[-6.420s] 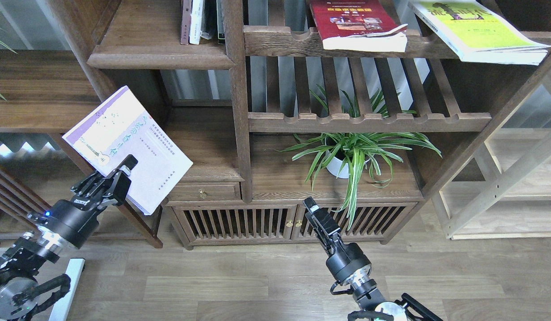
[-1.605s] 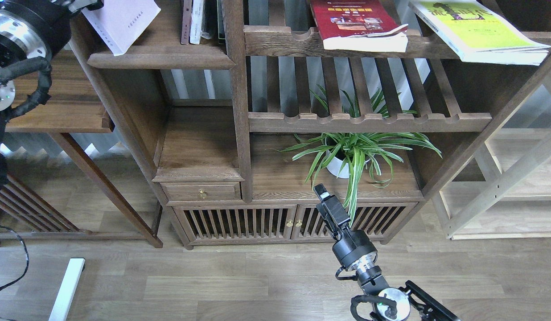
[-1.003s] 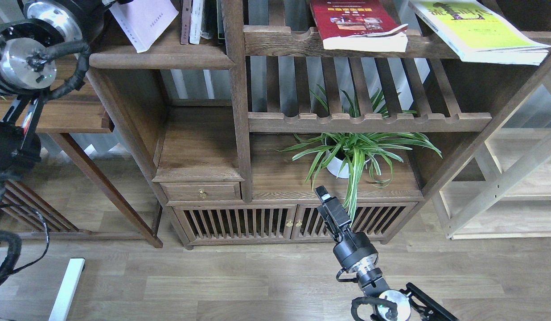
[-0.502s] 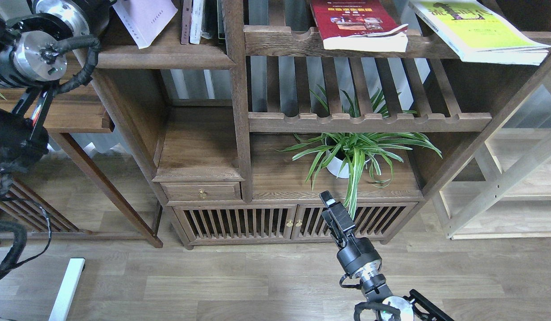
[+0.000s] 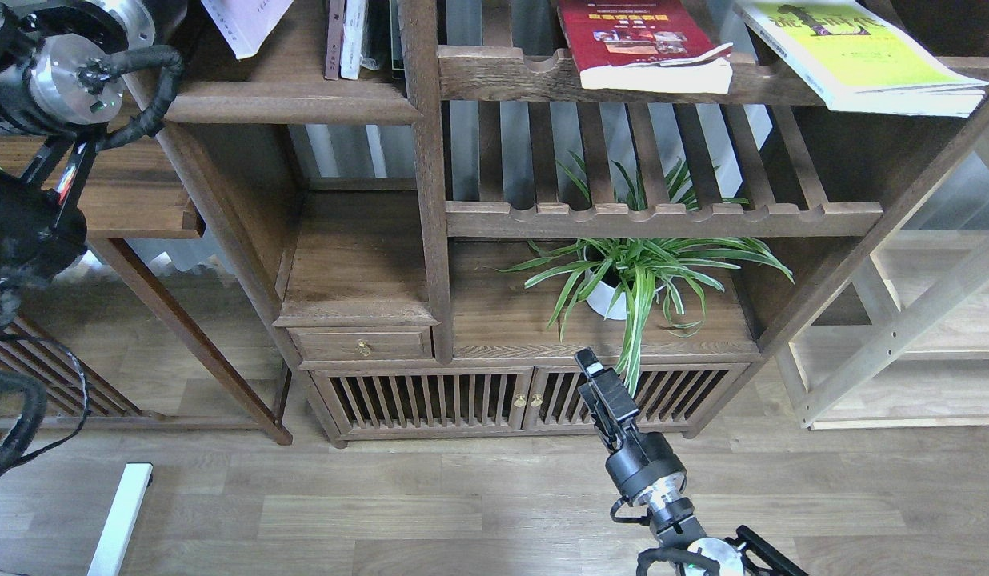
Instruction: Organize books on shelf
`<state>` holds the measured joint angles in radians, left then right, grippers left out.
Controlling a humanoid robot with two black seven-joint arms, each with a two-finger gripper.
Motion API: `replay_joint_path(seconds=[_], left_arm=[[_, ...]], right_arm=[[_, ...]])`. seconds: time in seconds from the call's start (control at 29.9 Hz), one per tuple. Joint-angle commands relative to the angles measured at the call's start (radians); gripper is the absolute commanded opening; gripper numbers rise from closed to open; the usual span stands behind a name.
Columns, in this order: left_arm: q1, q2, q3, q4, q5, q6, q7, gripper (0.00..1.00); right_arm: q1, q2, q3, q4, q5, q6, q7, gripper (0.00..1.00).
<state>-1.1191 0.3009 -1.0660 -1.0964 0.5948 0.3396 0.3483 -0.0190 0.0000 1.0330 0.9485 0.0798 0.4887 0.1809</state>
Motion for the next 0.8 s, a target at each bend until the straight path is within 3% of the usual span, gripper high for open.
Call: replay_joint_path(seconds=[0.0,0.47,0.77], left_arm=[[-0.019,-0.023,0.026,0.041,-0.003,-0.001,-0.026,0.03],[-0.034,-0.055,0.072,0.128,-0.003,-0.025,-0.136,0.03],[-0.033,-0.054,0.123,0.144,-0.004,-0.041,-0.173,0.03]], right_arm=[[-0.012,0.0,0.01,0.001,0.0,0.0,0.0,0.99],[-0.022,0.0,0.022,0.001,0.005,0.0,0.0,0.99],[-0.042,0.0,0.035,-0.001,0.005,0.0,0.0,0.99]])
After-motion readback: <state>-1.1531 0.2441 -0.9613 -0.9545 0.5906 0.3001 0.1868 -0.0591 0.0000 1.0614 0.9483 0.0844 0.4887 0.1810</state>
